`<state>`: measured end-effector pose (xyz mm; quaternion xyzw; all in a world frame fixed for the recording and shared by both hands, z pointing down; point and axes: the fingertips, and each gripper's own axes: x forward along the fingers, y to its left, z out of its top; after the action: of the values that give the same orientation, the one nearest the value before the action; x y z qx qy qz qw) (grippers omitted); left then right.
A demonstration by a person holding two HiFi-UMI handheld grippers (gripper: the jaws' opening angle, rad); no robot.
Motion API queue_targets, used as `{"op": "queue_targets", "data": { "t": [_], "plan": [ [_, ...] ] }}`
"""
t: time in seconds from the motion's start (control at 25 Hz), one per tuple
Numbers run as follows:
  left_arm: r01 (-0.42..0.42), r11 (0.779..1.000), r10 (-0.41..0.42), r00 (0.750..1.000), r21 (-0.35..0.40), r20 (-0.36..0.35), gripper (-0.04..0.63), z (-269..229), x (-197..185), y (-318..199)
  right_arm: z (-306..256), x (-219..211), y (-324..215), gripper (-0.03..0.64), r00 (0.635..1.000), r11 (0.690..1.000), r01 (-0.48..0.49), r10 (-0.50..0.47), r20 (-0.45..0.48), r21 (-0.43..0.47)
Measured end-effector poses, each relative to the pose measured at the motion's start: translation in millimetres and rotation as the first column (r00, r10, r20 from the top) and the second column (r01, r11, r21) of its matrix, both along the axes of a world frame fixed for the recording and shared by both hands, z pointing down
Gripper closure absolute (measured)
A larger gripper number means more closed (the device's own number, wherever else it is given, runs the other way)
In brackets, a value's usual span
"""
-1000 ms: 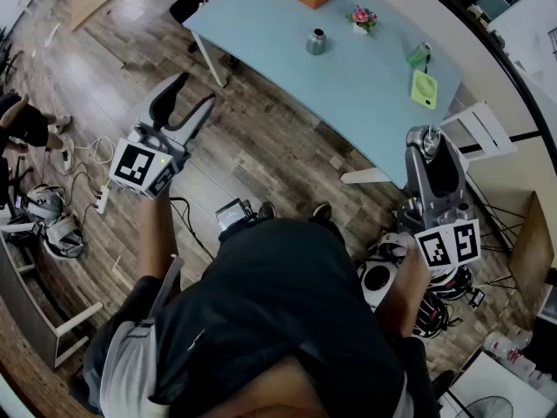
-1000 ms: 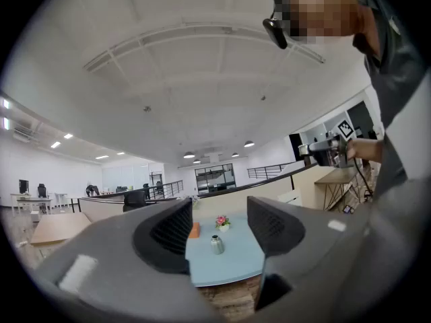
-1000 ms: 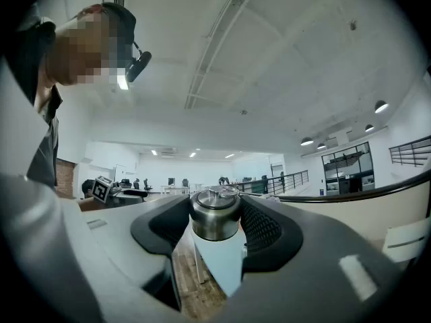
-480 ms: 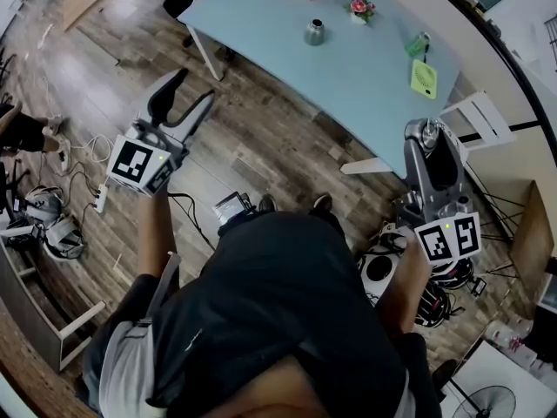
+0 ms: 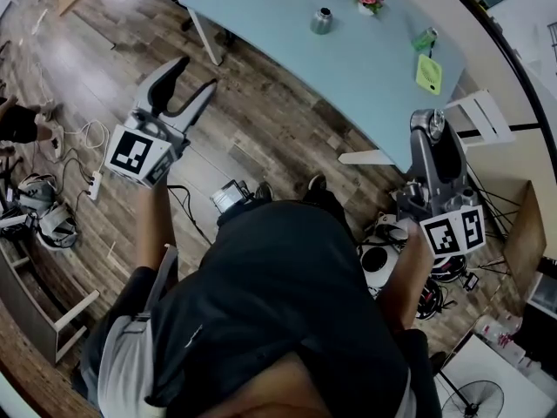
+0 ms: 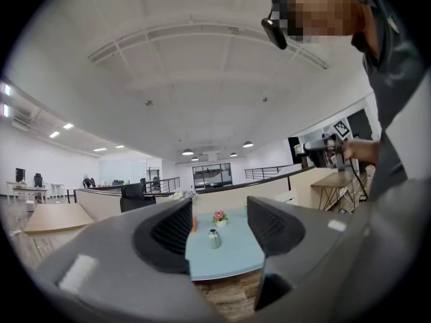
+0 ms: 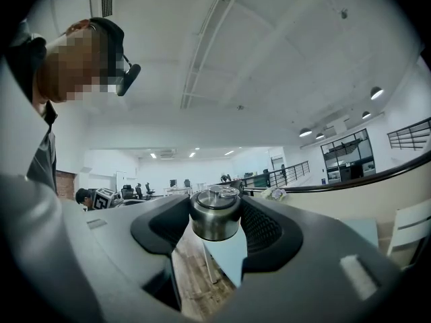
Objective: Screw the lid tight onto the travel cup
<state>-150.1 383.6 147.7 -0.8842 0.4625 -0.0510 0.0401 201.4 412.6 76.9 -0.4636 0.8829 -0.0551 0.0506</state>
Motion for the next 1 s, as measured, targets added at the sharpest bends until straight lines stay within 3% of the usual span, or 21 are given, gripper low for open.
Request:
{"op": "queue_targets", "data": {
  "t": [0.56,1.0],
  "plan": [
    [0.090,0.995,-0.088,0.995,-0.036,0.041,0.288,5,16,-55,16,9,-100,0.377,0.993,0.993,0.115,-0.114,0.041,-0.021],
    [0.174,0.984,-0.170,0.982,-0.038,0.085,0.288,-10,61,-107,25,35,-191,0.377,0.968,0.971,0.236,-0.232,0.091,-0.028]
  ]
}}
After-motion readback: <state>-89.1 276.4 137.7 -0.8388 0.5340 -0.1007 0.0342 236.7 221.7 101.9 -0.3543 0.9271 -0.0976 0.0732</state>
